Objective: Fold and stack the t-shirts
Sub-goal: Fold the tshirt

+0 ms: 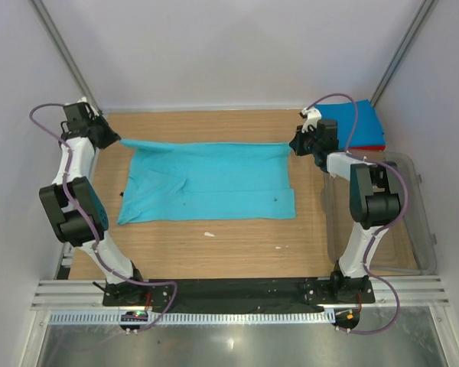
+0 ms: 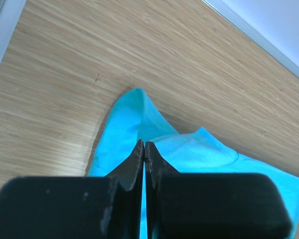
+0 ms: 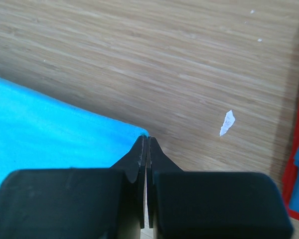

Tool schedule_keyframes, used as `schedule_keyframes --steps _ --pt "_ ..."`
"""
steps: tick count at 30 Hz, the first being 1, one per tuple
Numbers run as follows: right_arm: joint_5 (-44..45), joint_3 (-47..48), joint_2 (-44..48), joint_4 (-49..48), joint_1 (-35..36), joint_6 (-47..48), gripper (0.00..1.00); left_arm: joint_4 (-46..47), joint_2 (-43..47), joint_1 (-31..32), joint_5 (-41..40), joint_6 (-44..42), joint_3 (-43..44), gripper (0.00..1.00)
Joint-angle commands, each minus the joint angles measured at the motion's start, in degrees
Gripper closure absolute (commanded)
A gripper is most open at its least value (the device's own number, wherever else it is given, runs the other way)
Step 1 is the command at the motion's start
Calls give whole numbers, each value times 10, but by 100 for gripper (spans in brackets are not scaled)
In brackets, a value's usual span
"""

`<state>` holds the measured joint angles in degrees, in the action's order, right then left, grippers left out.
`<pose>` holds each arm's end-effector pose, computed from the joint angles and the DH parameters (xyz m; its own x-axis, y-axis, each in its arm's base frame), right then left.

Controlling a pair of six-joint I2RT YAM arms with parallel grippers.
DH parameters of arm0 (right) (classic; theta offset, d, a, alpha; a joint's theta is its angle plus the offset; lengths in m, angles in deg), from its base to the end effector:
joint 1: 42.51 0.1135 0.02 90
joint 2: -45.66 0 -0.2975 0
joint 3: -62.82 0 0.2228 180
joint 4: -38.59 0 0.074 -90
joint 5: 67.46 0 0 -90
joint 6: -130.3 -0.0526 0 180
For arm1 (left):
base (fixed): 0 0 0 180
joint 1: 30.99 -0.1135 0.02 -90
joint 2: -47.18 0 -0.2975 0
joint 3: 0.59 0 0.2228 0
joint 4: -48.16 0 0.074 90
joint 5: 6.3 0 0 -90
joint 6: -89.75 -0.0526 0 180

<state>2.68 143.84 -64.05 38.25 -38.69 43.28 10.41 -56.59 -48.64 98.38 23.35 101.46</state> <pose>0.4223 0.0461 0.2280 -0.4544 -0.0793 -0.8873 -0.3851 0.9156 0.1153 0.3947 0.1116 0.3164 -0.5123 -0.5694 -0.6429 -0.3405 0.8219 -0.4567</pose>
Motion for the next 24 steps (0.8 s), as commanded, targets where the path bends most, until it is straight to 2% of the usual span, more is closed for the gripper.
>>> schedule_keyframes --steps 1,4,7,17,24 --pt "70 -17 49 -62 12 16 99 3 37 -8 -28 -2 -25 100" --pt "104 -46 73 -66 22 29 99 4 47 -12 -21 11 -59 100" --pt "96 -68 87 -58 30 37 99 -7 59 -13 -35 17 -80 100" --pt "156 -133 143 -55 67 79 99 -36 107 -20 -79 22 -126 100" --pt "123 -138 157 -2 69 72 98 -35 148 -46 -61 64 -168 100"
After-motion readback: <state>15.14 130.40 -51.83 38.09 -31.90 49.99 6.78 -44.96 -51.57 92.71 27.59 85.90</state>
